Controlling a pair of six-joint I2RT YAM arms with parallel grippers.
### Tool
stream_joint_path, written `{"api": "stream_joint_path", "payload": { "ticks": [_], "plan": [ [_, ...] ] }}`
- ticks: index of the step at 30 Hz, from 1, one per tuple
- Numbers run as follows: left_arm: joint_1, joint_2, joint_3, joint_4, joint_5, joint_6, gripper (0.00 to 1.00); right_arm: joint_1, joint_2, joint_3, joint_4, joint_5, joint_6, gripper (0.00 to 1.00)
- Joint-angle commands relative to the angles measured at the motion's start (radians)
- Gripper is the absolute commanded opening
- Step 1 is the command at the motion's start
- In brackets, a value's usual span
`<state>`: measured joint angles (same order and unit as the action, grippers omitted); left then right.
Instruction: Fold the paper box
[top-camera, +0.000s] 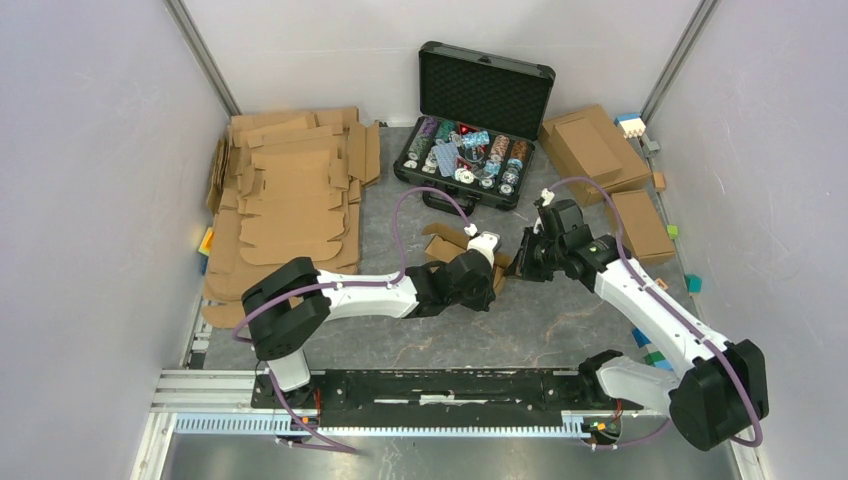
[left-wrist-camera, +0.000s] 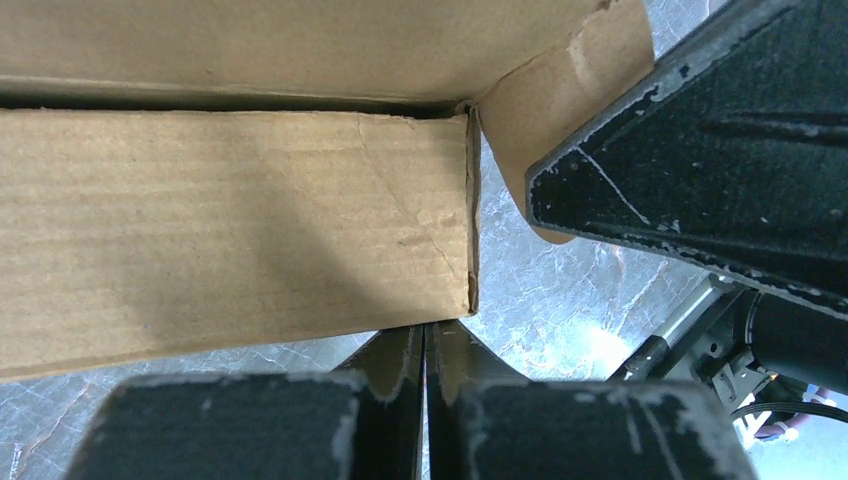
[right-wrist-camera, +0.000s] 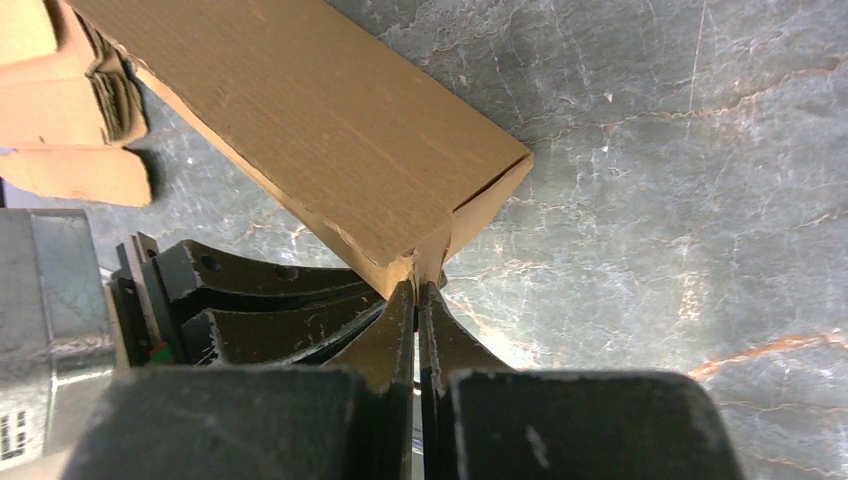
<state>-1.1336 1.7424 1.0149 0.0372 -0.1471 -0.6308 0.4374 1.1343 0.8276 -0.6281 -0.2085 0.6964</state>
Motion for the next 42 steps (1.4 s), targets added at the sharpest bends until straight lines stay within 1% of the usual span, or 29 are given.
{"api": "stream_joint_path", "payload": {
  "ticks": [1,3,5,8,9,10,11,14,16,18,21,22,23,26,29,32,36,37,38,39,40,42],
  "plan": [
    [0.006,0.014,0.016,0.094,-0.016,0.022,0.02,0.007,-0.038,-0.01,-0.011,-0.021,0.126,0.0],
    [0.007,0.009,0.012,0.096,-0.016,0.022,0.02,0.007,-0.043,-0.025,0.004,-0.019,0.134,0.0],
    [0.006,-0.01,-0.001,0.093,-0.011,0.025,0.02,0.007,-0.043,-0.02,-0.002,0.019,0.123,0.0],
    [0.015,-0.074,-0.033,0.065,-0.001,0.032,0.03,0.007,-0.033,-0.01,-0.01,0.058,0.098,0.0],
    [0.022,-0.101,-0.046,0.046,0.002,0.035,0.06,0.007,-0.028,-0.01,-0.009,0.059,0.09,0.0],
    [0.025,-0.127,-0.057,0.022,0.006,0.041,0.11,0.007,-0.022,-0.007,-0.01,0.058,0.081,0.0],
    [0.03,-0.16,-0.073,0.001,0.003,0.048,0.16,0.007,-0.018,-0.003,-0.012,0.062,0.072,0.0],
    [0.056,-0.276,-0.126,-0.061,-0.015,0.069,0.38,0.007,-0.017,0.002,-0.011,0.076,0.051,0.0],
    [0.102,-0.336,-0.149,-0.102,0.02,0.086,0.47,0.007,-0.023,0.002,-0.007,0.085,0.043,0.0],
    [0.185,-0.379,-0.164,-0.134,0.08,0.103,0.5,0.007,-0.026,0.002,-0.005,0.087,0.039,0.0],
    [0.304,-0.425,-0.191,-0.137,0.187,0.124,0.56,0.007,-0.025,0.007,-0.005,0.083,0.033,0.0],
    [0.337,-0.432,-0.193,-0.139,0.2,0.132,0.58,0.007,-0.024,0.007,-0.004,0.08,0.033,0.0],
    [0.367,-0.436,-0.19,-0.143,0.211,0.139,0.6,0.007,-0.025,0.007,-0.003,0.078,0.033,0.0],
    [0.444,-0.404,-0.153,-0.169,0.253,0.165,0.71,0.007,-0.027,0.01,0.001,0.072,0.03,0.0],
    [0.502,-0.348,-0.132,-0.14,0.318,0.178,0.76,0.007,-0.03,0.01,0.008,0.06,0.01,0.0],
    [0.527,-0.288,-0.12,-0.082,0.364,0.173,0.77,0.008,-0.037,0.001,0.028,0.045,-0.006,0.0],
    [0.529,-0.193,-0.08,-0.041,0.447,0.149,0.74,0.009,-0.037,-0.017,0.067,0.004,-0.026,0.0],
    [0.528,-0.177,-0.08,-0.002,0.469,0.135,0.75,0.012,-0.035,-0.02,0.081,-0.014,-0.033,0.0],
    [0.526,-0.165,-0.085,0.025,0.483,0.124,0.8,0.014,-0.031,-0.02,0.085,-0.021,-0.04,0.0],
    [0.52,-0.161,-0.089,0.041,0.486,0.121,0.92,0.018,-0.027,-0.016,0.085,-0.022,-0.043,0.0],
    [0.516,-0.162,-0.095,0.053,0.478,0.119,0.97,0.02,-0.021,-0.012,0.085,-0.019,-0.051,0.0],
    [0.508,-0.173,-0.113,0.078,0.463,0.114,0.98,0.022,-0.009,-0.007,0.084,-0.017,-0.056,0.0]
  ]
}}
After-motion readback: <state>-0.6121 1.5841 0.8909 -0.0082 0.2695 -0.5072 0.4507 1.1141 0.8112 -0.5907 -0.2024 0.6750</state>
